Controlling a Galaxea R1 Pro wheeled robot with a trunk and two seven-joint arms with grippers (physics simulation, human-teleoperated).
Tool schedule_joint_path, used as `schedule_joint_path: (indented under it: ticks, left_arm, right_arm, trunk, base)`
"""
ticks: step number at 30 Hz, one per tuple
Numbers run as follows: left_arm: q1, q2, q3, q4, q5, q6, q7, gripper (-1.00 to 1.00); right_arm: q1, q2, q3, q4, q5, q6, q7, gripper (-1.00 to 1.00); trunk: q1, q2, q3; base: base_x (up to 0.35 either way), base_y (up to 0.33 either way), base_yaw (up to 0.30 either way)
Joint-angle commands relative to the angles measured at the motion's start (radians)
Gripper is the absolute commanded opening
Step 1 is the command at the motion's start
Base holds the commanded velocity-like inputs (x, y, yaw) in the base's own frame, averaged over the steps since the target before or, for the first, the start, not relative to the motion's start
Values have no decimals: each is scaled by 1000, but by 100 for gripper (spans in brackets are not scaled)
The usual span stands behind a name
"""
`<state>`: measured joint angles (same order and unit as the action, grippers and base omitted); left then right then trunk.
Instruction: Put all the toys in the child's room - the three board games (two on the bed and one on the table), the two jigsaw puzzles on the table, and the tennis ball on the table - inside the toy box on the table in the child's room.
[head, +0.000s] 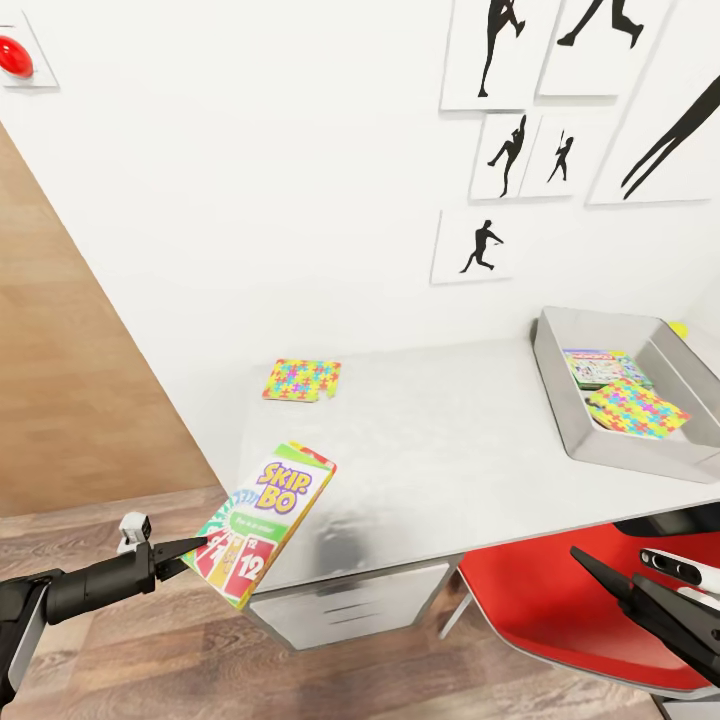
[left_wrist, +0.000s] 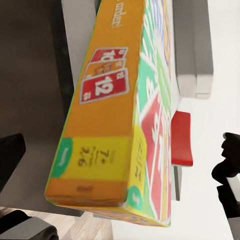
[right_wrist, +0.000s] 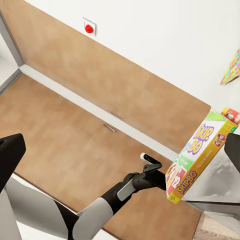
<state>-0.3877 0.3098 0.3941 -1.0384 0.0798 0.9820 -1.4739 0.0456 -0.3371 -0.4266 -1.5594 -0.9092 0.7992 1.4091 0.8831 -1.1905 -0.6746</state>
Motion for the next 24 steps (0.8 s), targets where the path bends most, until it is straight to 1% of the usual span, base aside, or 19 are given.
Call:
schedule_joint_path:
  ticks: [1,17,18,24]
  left_arm:
    - [0,0,0,0,0,11,-3,100]
    - [0,0,-1,0,0,11,-3,100]
    - [0,0,-1,0,0,11,-3,-100]
    - [0,0,-1,0,0,10,-3,-100]
  right_arm:
    - [0,0,0,-1,-5,9,-1,100]
    - [0,0,0,-1,-5,9,-1,100]
    - [0,0,0,-1,-5,9,-1,100]
    - [0,0,0,-1,-5,9,-1,100]
  trunk:
    - [0,0,-1]
    - [0,0,-1]
    - [0,0,-1]
    - [0,0,-1]
  base:
    - [1,0,0]
    - [0,0,0]
    - [0,0,0]
    - [0,0,0]
